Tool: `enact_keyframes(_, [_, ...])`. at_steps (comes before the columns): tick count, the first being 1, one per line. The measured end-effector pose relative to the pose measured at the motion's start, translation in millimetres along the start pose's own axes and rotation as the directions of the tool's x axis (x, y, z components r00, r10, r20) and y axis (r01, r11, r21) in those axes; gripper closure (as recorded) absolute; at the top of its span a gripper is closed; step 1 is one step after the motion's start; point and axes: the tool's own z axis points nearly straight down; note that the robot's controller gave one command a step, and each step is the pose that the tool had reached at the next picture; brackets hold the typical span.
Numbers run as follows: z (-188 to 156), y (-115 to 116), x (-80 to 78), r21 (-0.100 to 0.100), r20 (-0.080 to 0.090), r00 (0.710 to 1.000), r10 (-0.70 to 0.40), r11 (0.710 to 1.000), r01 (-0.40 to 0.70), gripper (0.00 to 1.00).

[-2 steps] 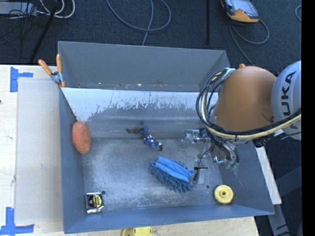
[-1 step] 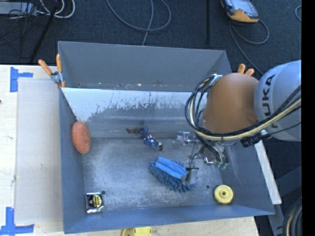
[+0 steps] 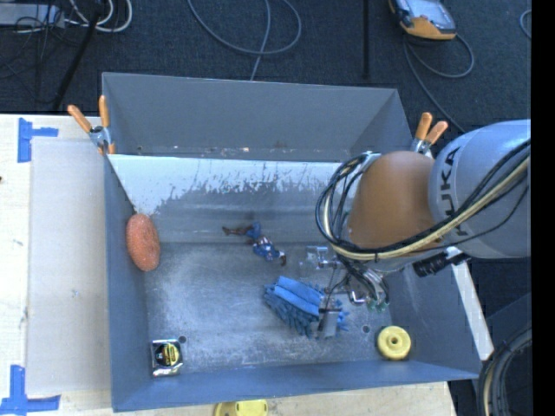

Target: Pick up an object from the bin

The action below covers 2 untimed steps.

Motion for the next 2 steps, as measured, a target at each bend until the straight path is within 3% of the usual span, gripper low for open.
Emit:
enact_keyframes(1, [10, 0, 1.5, 0.001, -0.002, 1.0, 0.02, 1.0, -0.02, 0.0])
enact_keyframes(2, [-10, -24, 3.2, -0.002, -0.004, 0.984, -0.176, 0.984, 0.176, 0.0])
